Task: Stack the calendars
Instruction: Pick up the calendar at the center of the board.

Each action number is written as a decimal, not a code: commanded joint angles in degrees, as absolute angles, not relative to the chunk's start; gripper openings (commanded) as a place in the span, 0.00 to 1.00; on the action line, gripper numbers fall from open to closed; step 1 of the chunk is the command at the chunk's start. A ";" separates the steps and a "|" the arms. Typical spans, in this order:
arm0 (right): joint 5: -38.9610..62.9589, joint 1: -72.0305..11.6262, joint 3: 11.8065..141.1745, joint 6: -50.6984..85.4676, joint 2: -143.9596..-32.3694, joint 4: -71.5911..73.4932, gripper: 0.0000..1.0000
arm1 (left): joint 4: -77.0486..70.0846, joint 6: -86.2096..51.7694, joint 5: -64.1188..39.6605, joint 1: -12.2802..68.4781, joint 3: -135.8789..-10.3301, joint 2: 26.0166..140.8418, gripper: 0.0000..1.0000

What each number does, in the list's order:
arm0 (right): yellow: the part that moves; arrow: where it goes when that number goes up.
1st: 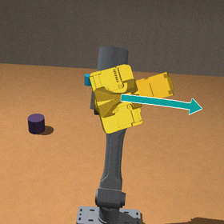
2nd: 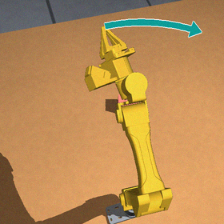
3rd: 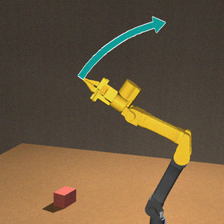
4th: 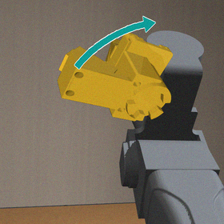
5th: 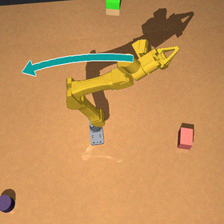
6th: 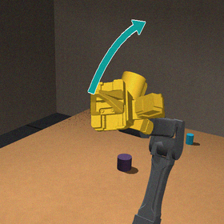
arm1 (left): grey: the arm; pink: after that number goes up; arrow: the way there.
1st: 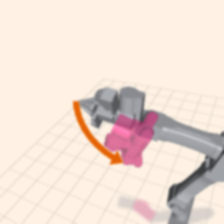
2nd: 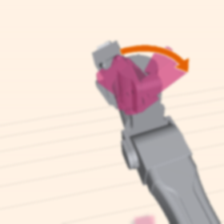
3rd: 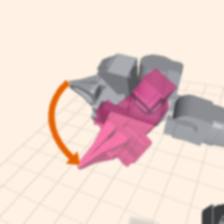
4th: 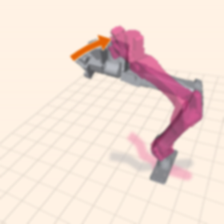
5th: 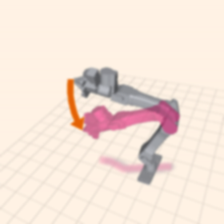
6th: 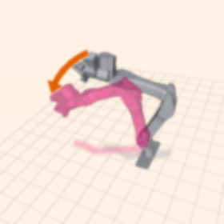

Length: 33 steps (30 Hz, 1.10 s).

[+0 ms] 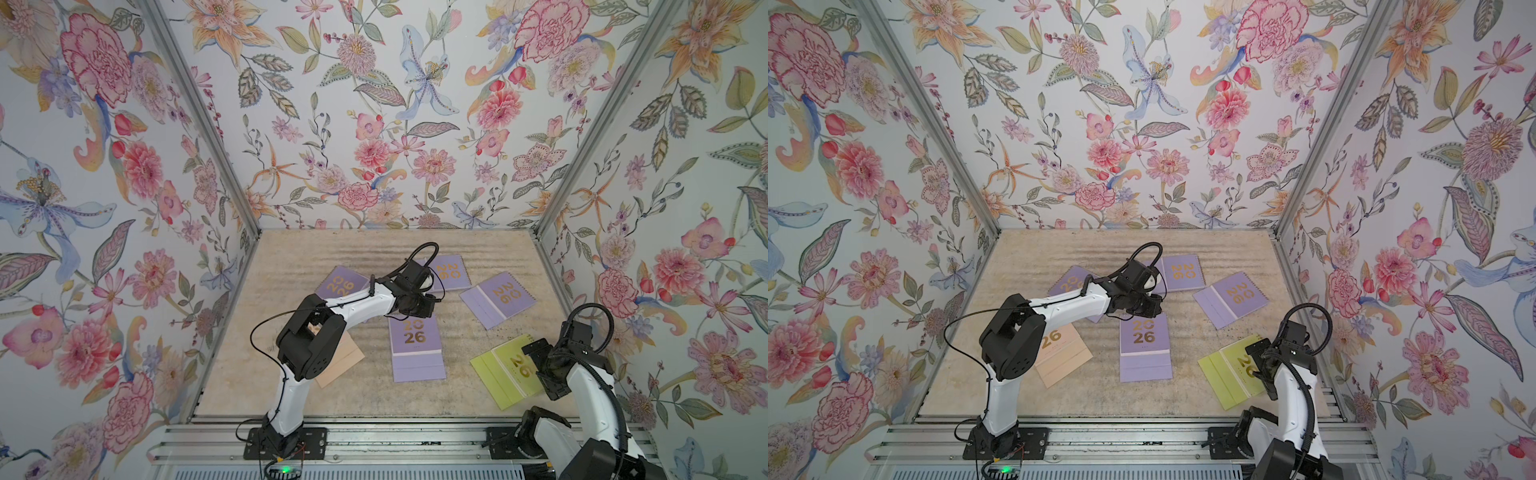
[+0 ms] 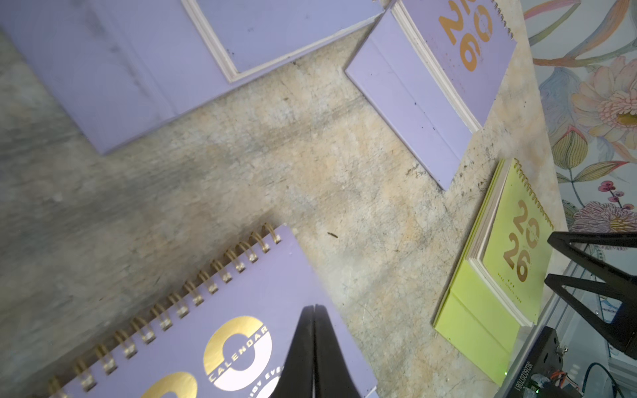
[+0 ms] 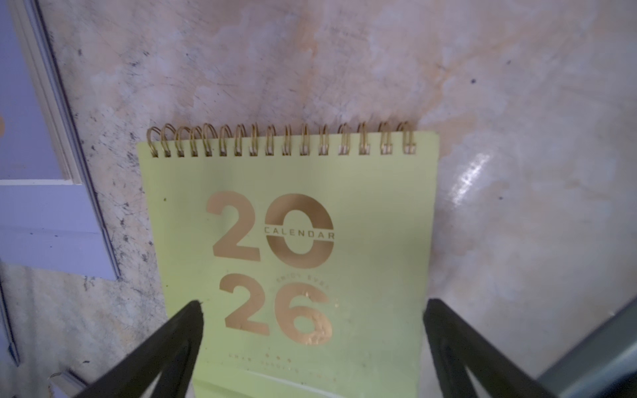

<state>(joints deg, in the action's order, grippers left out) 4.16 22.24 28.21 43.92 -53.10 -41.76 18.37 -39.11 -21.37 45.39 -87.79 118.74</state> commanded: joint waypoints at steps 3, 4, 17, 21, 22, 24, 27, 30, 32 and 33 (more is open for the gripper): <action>6.99 24.35 25.55 40.31 -53.85 -40.57 0.99 | 17.53 -41.22 -23.49 47.75 -94.68 123.95 0.07; 7.46 24.87 25.34 40.10 -53.89 -40.30 0.99 | 17.64 -41.29 -23.67 48.01 -95.75 124.77 0.07; 14.38 27.07 21.82 37.80 -54.64 -37.71 0.99 | 21.06 -43.43 -27.38 53.08 -116.54 140.61 0.05; 15.32 27.07 21.25 37.62 -55.00 -37.71 0.99 | 22.04 -44.33 -28.77 54.61 -122.94 145.61 0.04; 15.46 27.07 21.13 37.74 -55.25 -37.68 0.99 | 22.13 -44.53 -29.03 54.91 -123.94 146.38 0.04; 15.87 27.07 20.91 37.86 -56.13 -37.61 0.99 | 21.99 -45.14 -29.57 55.44 -125.41 147.91 0.03; 16.51 26.98 21.09 38.28 -57.16 -37.67 0.99 | 21.63 -45.74 -30.51 56.19 -126.57 149.57 0.03; 17.32 26.68 20.99 38.52 -57.50 -37.62 0.99 | 22.53 -45.76 -32.15 56.86 -128.38 151.23 0.02; 17.39 26.13 20.92 38.74 -57.39 -37.62 0.99 | 23.40 -45.50 -32.43 57.38 -129.10 151.99 0.02; 17.34 25.85 20.96 38.96 -57.39 -37.61 0.99 | 23.47 -45.55 -32.56 57.56 -129.11 152.20 0.03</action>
